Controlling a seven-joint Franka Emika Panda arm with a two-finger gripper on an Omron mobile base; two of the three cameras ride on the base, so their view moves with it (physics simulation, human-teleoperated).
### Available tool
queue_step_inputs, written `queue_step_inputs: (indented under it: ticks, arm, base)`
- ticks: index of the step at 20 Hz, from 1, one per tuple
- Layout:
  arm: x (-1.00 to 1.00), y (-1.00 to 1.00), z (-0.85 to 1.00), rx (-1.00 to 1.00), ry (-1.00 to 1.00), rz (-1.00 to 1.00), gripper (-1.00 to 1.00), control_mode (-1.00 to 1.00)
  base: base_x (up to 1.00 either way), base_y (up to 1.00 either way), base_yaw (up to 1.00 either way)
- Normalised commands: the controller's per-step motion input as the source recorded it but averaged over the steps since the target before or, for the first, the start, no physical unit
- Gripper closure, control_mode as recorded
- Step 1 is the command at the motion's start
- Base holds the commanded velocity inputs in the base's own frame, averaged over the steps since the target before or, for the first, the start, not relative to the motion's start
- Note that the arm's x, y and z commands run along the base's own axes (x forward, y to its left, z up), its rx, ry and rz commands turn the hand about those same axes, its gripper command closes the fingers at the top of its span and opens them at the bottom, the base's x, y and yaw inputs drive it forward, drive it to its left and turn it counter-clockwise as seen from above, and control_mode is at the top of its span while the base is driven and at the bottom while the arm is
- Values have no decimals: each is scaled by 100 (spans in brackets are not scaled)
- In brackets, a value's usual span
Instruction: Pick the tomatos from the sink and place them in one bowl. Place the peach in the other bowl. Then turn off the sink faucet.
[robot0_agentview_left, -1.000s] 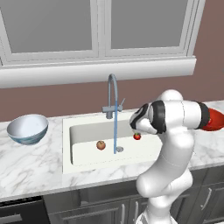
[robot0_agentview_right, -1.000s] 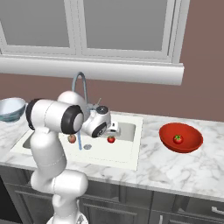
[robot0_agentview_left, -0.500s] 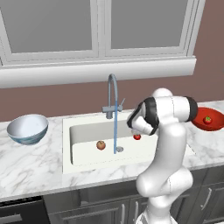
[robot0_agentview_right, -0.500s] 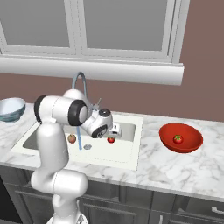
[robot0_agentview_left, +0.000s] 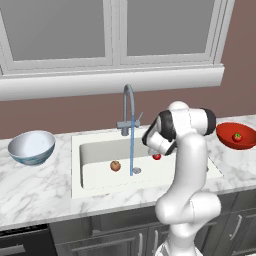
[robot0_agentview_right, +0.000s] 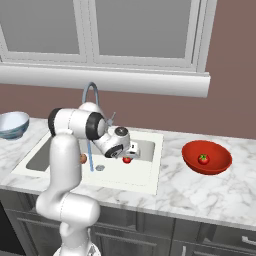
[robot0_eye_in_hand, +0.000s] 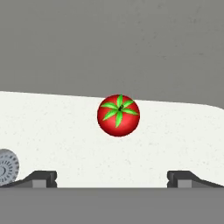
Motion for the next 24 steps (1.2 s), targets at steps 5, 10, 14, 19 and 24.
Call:
queue_step_inputs:
  ticks: [5, 10, 14, 19, 24]
  arm:
    - [30, 0, -20, 0, 0, 0, -100, -100]
    - [27, 0, -18, 0, 0, 0, -100, -100]
    - [26, 0, -17, 0, 0, 0, -100, -100]
    - [27, 0, -14, 0, 0, 0, -100, -100]
    - [22, 0, -14, 0, 0, 0, -100, -100]
  base:
    - [0, 0, 0]
    - [0, 0, 0]
    - [0, 0, 0]
    - [0, 0, 0]
    - [0, 0, 0]
